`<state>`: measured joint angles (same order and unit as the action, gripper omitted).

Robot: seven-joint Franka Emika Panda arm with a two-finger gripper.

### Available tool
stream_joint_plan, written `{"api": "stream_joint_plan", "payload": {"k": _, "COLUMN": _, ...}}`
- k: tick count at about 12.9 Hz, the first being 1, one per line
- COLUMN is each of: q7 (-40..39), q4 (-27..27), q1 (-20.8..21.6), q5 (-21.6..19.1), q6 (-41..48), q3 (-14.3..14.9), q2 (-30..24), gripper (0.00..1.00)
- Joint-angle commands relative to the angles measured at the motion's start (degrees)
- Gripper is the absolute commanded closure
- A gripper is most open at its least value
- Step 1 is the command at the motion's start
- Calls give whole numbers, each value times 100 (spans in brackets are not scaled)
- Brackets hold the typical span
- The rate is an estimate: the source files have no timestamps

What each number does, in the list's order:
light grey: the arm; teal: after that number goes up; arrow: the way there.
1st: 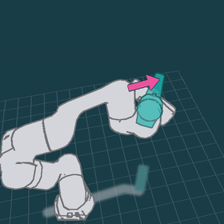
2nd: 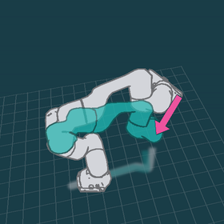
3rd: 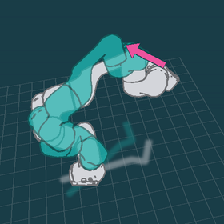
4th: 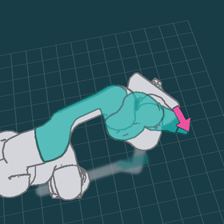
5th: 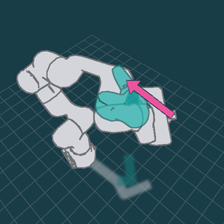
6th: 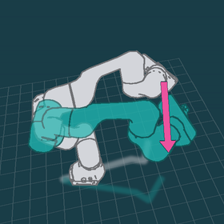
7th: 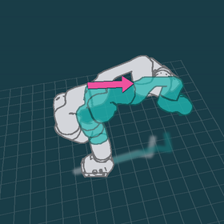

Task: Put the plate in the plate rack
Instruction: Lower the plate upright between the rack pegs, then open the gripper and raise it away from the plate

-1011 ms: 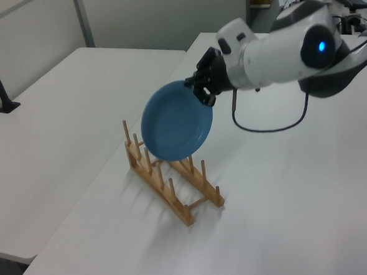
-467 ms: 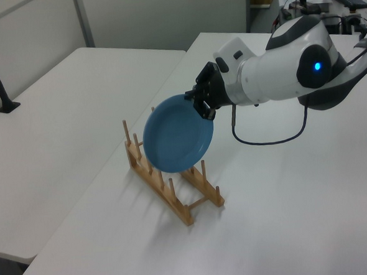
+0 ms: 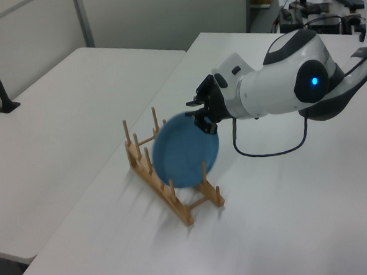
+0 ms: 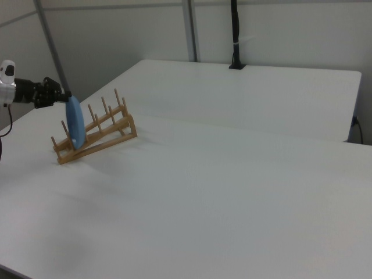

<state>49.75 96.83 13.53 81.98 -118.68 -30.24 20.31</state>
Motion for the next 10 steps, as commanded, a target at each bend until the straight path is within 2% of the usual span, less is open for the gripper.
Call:
{"api": "stream_joint_plan", "payload": {"k": 1, "q7": 141, "q4": 3, "q1": 71, "q5": 72, "q6": 170, "q3": 53, "q2": -27, "gripper": 27}}
{"api": "stream_joint_plan", "payload": {"k": 4, "q7": 149, "q4": -41, "q1": 53, "q5": 20, "q6": 178, "q3": 53, "q2": -53, "gripper": 21}}
{"api": "stream_joint_plan", "payload": {"k": 6, "q7": 184, "q4": -59, "q1": 27, "q5": -207, "q6": 178, "q3": 53, "q2": -167, "gripper": 18}}
{"api": "stream_joint_plan", "payload": {"k": 8, "q7": 158, "q4": -173, "q1": -131, "q5": -733, "q6": 143, "q3": 45, "q2": -395, "gripper": 19}}
{"api": "stream_joint_plan", "payload": {"k": 9, "q7": 123, "q4": -191, "q1": -210, "q5": -1137, "q6": 134, "q3": 44, "q2": -509, "gripper": 17}}
{"api": "stream_joint_plan", "payload": {"k": 10, "q7": 79, "q4": -243, "q1": -332, "q5": -1741, "q6": 143, "q3": 44, "q2": -702, "gripper": 0}}
